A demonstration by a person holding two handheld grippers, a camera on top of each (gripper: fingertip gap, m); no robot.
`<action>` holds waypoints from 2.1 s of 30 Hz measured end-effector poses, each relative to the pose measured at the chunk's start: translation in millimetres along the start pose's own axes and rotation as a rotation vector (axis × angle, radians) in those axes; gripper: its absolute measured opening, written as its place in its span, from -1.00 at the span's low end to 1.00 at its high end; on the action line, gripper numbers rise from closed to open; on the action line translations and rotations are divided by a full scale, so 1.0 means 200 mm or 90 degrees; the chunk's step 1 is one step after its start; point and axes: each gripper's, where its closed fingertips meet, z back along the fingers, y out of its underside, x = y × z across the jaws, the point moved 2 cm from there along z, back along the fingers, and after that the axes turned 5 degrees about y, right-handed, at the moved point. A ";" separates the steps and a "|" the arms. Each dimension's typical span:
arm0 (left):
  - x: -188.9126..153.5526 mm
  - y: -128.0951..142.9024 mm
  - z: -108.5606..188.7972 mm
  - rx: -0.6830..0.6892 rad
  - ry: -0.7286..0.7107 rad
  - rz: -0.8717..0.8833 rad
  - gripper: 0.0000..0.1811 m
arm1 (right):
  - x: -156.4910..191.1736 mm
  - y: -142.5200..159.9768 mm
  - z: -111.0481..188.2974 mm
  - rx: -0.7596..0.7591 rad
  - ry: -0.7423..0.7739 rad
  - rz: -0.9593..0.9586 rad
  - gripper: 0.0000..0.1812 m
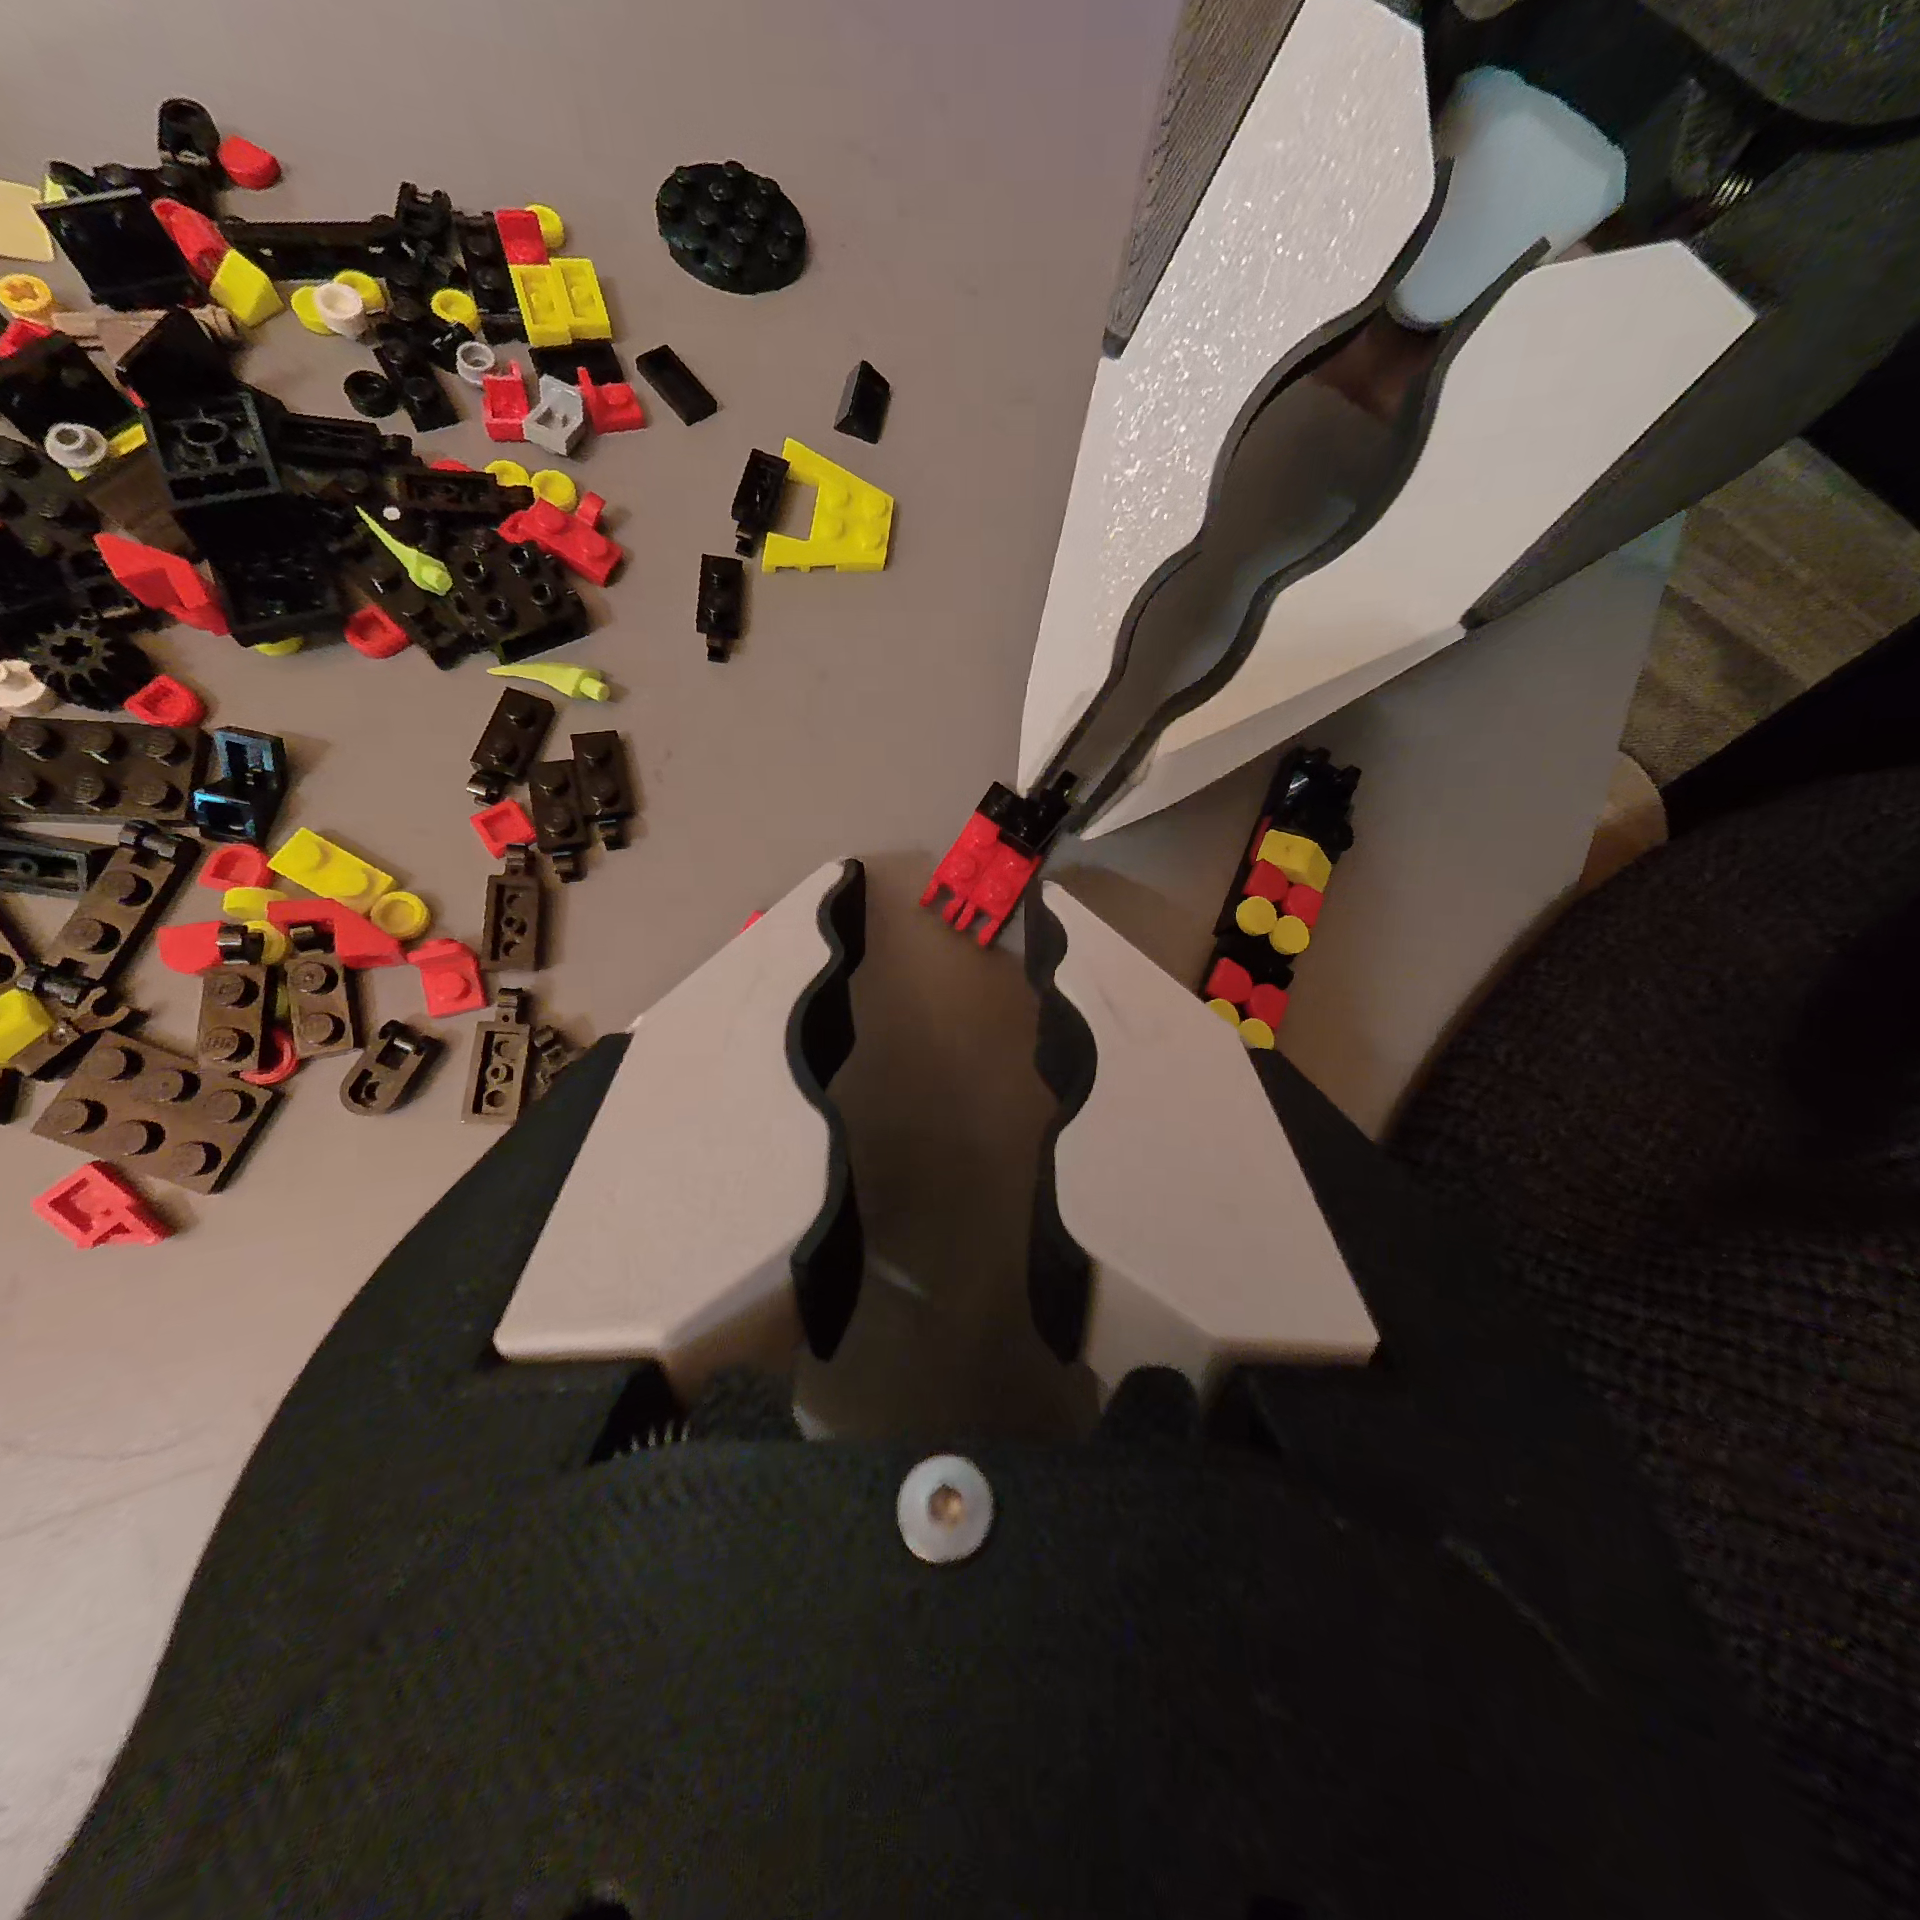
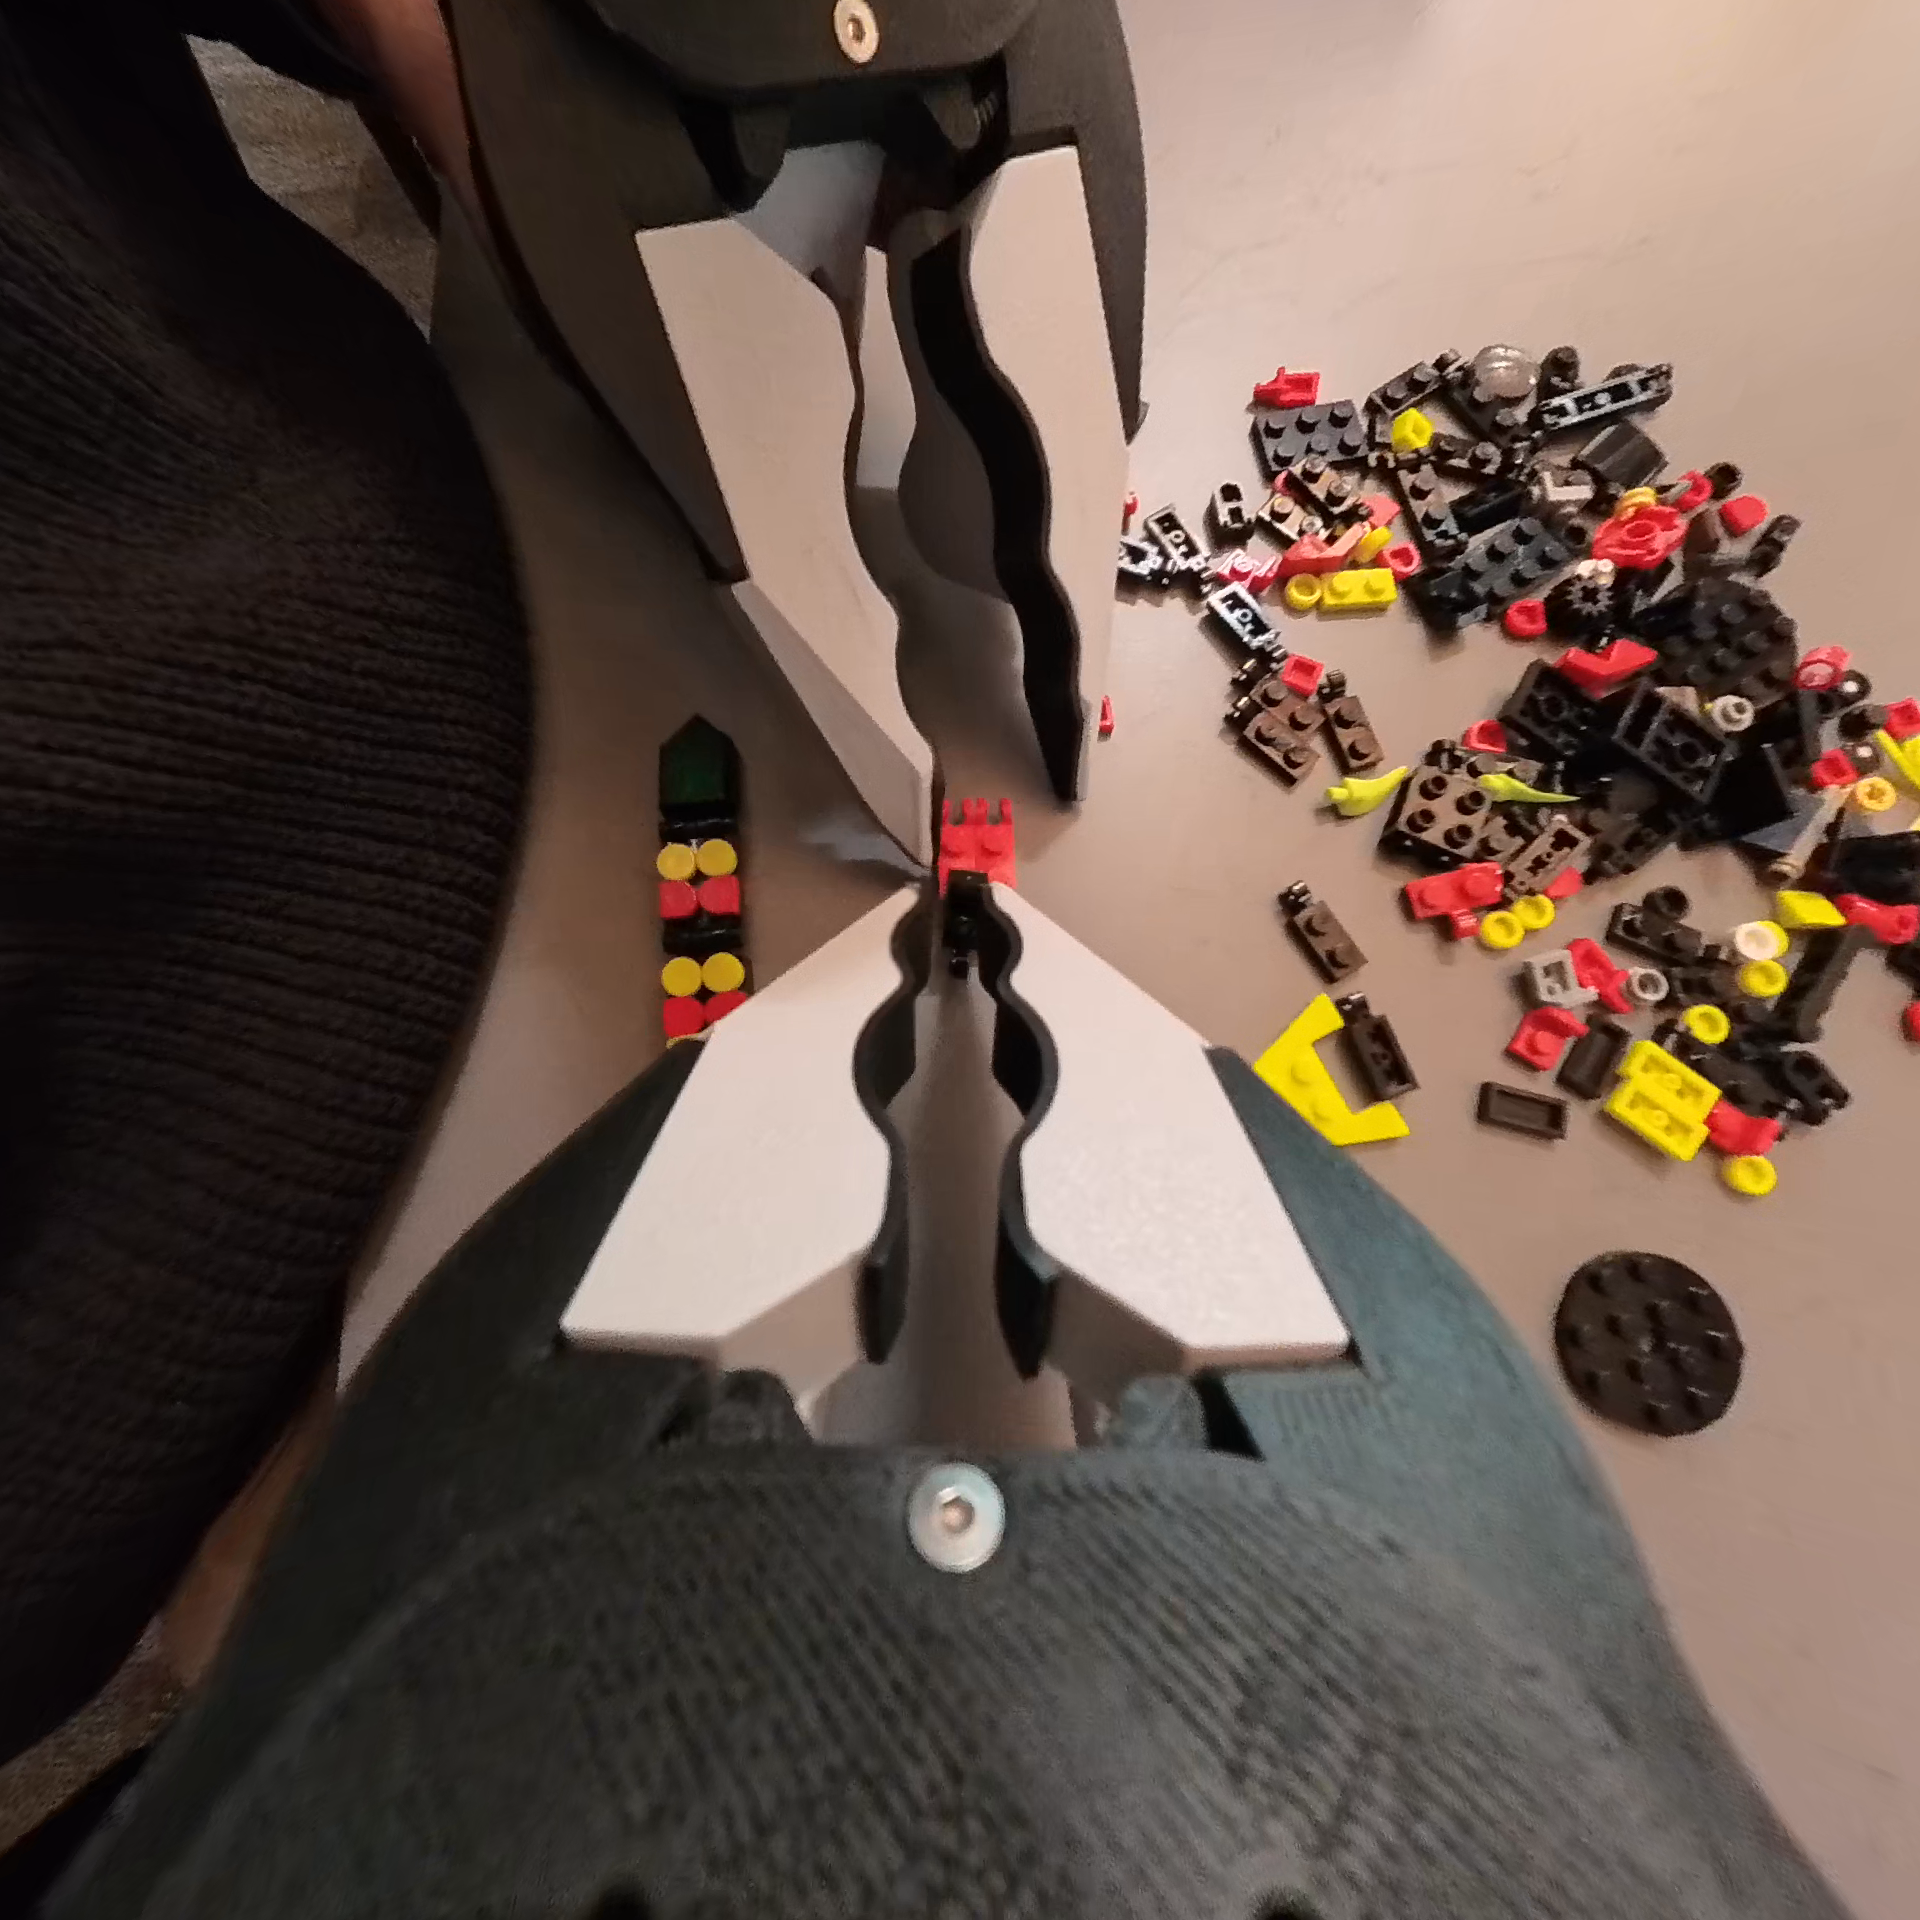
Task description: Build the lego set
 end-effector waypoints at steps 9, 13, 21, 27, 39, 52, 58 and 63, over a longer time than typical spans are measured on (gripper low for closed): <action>0.00 0.00 0.00 0.004 -0.002 -0.006 -0.74 | 0.01 0.00 -0.02 0.006 -0.003 0.004 -1.00; -0.01 0.01 0.00 0.007 -0.001 -0.010 -0.78 | 0.02 0.00 -0.03 0.011 -0.004 0.007 -1.00; -0.01 0.01 0.00 0.008 -0.001 -0.011 -0.80 | 0.02 0.00 -0.03 0.010 -0.013 -0.001 -1.00; -0.01 0.01 0.00 0.009 -0.001 -0.012 -0.81 | 0.03 0.03 -0.05 0.037 -0.008 0.009 -1.00; 0.00 0.00 0.00 0.006 -0.003 -0.010 -0.78 | -0.02 -0.01 -0.01 0.001 0.015 -0.010 -1.00; -0.02 -0.01 -0.02 0.007 0.011 -0.018 -0.73 | -0.03 0.00 -0.03 0.009 0.011 -0.043 -1.00; -0.01 -0.01 -0.02 0.007 0.008 -0.013 -0.79 | -0.04 0.00 -0.03 0.003 -0.014 -0.098 -1.00; 0.00 -0.01 -0.02 0.009 0.013 -0.005 -0.85 | -0.05 0.00 -0.04 0.014 -0.034 -0.148 -1.00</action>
